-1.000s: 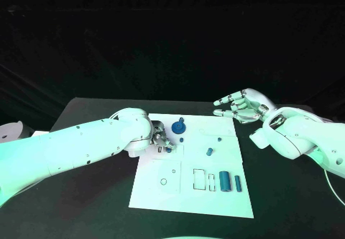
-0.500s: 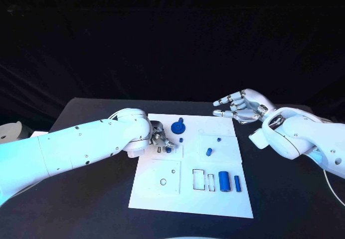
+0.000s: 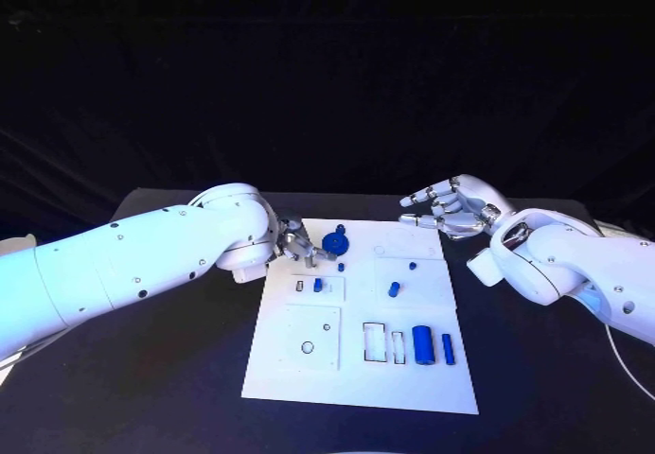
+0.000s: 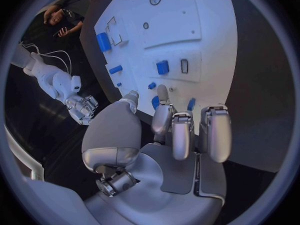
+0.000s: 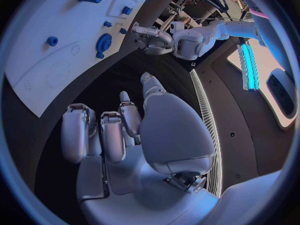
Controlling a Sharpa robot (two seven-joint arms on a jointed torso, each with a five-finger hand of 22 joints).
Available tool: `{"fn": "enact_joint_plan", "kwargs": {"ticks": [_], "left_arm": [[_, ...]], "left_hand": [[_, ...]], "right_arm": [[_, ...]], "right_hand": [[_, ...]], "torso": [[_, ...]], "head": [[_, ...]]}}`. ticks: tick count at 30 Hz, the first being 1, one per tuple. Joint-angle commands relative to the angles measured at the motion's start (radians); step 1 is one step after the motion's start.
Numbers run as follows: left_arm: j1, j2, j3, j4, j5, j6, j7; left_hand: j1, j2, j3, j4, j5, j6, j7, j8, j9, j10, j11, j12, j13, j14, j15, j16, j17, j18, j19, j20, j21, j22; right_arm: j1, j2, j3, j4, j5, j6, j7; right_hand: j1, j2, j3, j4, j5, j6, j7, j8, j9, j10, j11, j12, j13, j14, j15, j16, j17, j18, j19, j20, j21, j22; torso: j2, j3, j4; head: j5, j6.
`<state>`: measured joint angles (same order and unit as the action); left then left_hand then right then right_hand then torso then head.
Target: Assemble the parts on the task board
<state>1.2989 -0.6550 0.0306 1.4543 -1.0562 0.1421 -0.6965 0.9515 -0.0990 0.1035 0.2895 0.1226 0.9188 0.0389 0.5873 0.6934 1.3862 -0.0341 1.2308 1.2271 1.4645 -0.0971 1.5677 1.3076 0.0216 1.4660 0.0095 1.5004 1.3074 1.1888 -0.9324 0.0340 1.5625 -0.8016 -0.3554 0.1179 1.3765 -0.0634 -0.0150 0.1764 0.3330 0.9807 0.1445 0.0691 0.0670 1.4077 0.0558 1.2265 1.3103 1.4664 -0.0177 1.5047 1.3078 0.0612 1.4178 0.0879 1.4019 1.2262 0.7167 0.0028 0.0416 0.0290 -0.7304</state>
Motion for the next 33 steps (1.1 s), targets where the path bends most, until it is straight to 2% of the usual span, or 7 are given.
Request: {"fn": "enact_joint_plan", "kwargs": {"ticks": [1, 4, 7, 15, 18, 24, 33], "left_arm": [[0.029, 0.012, 0.004, -0.047, 0.037, 0.030, -0.045], [0.044, 0.030, 0.005, -0.099, 0.039, 0.042, -0.038], [0.054, 0.056, 0.006, -0.159, 0.023, 0.055, -0.027], [0.060, 0.119, 0.005, -0.289, -0.058, 0.112, -0.010], [0.060, 0.144, -0.001, -0.334, -0.077, 0.144, -0.007], [0.058, 0.172, -0.015, -0.381, -0.087, 0.191, -0.003], [0.054, 0.186, -0.021, -0.401, -0.064, 0.243, 0.004]], "left_hand": [[0.063, 0.004, -0.019, -0.006, -0.007, -0.029, 0.016, -0.033, -0.030, -0.042, 0.016, -0.060, -0.057, 0.106, 0.016, 0.003, 0.263, 0.010, 0.049, 0.015, -0.017, 0.135], [0.113, 0.021, -0.025, -0.004, -0.003, -0.059, 0.034, -0.071, -0.065, -0.069, 0.030, -0.096, -0.093, 0.106, 0.029, 0.003, 0.263, 0.012, 0.044, 0.026, -0.025, 0.125], [0.131, 0.025, -0.035, -0.001, -0.003, -0.061, 0.041, -0.084, -0.086, -0.074, 0.038, -0.099, -0.100, 0.106, 0.035, 0.003, 0.263, 0.012, 0.044, 0.033, -0.026, 0.124], [0.139, 0.027, -0.069, 0.001, -0.006, -0.014, 0.029, -0.063, -0.098, -0.056, 0.030, -0.074, -0.082, 0.106, 0.031, 0.003, 0.263, 0.012, 0.047, 0.034, -0.024, 0.129], [0.139, 0.031, -0.077, 0.002, -0.006, -0.006, 0.027, -0.058, -0.099, -0.049, 0.027, -0.062, -0.072, 0.106, 0.029, 0.003, 0.263, 0.011, 0.049, 0.032, -0.020, 0.134], [0.147, 0.046, -0.089, 0.001, -0.005, 0.009, 0.019, -0.042, -0.095, -0.041, 0.021, -0.050, -0.064, 0.106, 0.024, 0.003, 0.263, 0.009, 0.053, 0.028, -0.015, 0.143], [0.152, 0.058, -0.095, 0.001, -0.005, 0.015, 0.015, -0.030, -0.089, -0.038, 0.018, -0.045, -0.061, 0.106, 0.021, 0.003, 0.263, 0.007, 0.057, 0.025, -0.009, 0.151]], "right_arm": [[-0.004, 0.004, 0.000, -0.004, 0.000, 0.000, 0.011], [-0.005, 0.006, 0.000, -0.006, -0.001, -0.001, 0.011], [-0.007, 0.011, 0.000, -0.010, -0.001, -0.003, 0.012], [-0.012, 0.024, 0.000, -0.019, -0.001, -0.003, 0.014], [-0.013, 0.028, 0.000, -0.020, -0.001, -0.003, 0.015], [-0.014, 0.031, 0.000, -0.024, -0.001, -0.002, 0.016], [-0.015, 0.034, 0.000, -0.031, -0.002, -0.003, 0.018]], "right_hand": [[-0.005, 0.007, -0.006, 0.002, 0.005, 0.006, -0.001, -0.001, 0.001, -0.003, -0.002, -0.003, 0.000, 0.080, -0.004, -0.003, 0.155, 0.010, -0.005, -0.005, -0.005, -0.001], [-0.005, 0.007, -0.006, 0.002, 0.005, 0.006, -0.001, -0.001, 0.001, -0.003, -0.002, -0.003, 0.000, 0.080, -0.004, -0.003, 0.155, 0.010, -0.005, -0.005, -0.005, -0.001], [-0.006, 0.007, -0.007, 0.002, 0.006, 0.005, -0.001, -0.002, 0.001, -0.003, -0.002, -0.002, 0.001, 0.080, -0.004, -0.003, 0.155, 0.010, -0.005, -0.005, -0.005, -0.001], [-0.006, 0.007, -0.007, 0.002, 0.006, 0.005, -0.001, -0.002, 0.001, -0.003, -0.002, -0.002, 0.001, 0.080, -0.004, -0.003, 0.155, 0.010, -0.005, -0.005, -0.005, -0.001], [-0.007, 0.009, -0.007, 0.003, 0.007, 0.004, -0.001, -0.002, 0.001, -0.002, -0.002, -0.001, 0.001, 0.080, -0.004, -0.003, 0.155, 0.010, -0.005, -0.005, -0.005, -0.001], [-0.007, 0.009, -0.007, 0.003, 0.007, 0.004, -0.001, -0.002, 0.001, -0.002, -0.002, -0.001, 0.001, 0.080, -0.004, -0.003, 0.155, 0.010, -0.005, -0.005, -0.005, -0.001], [-0.008, 0.010, -0.007, 0.004, 0.008, 0.004, -0.001, -0.002, 0.001, -0.002, -0.002, -0.001, 0.001, 0.080, -0.004, -0.003, 0.155, 0.010, -0.005, -0.005, -0.005, -0.001]], "torso": [[0.000, 0.0013, -0.0002], [0.002, 0.0016, 0.0006], [0.002, 0.0011, 0.0000], [0.005, 0.0003, -0.0024], [0.006, -0.0014, -0.0024], [0.006, -0.0006, -0.0038], [0.006, -0.0003, -0.0032]], "head": [[-0.009, 0.003], [-0.007, 0.007], [-0.008, 0.009], [0.006, 0.013], [0.007, 0.012], [0.011, 0.009], [0.010, 0.004]]}}
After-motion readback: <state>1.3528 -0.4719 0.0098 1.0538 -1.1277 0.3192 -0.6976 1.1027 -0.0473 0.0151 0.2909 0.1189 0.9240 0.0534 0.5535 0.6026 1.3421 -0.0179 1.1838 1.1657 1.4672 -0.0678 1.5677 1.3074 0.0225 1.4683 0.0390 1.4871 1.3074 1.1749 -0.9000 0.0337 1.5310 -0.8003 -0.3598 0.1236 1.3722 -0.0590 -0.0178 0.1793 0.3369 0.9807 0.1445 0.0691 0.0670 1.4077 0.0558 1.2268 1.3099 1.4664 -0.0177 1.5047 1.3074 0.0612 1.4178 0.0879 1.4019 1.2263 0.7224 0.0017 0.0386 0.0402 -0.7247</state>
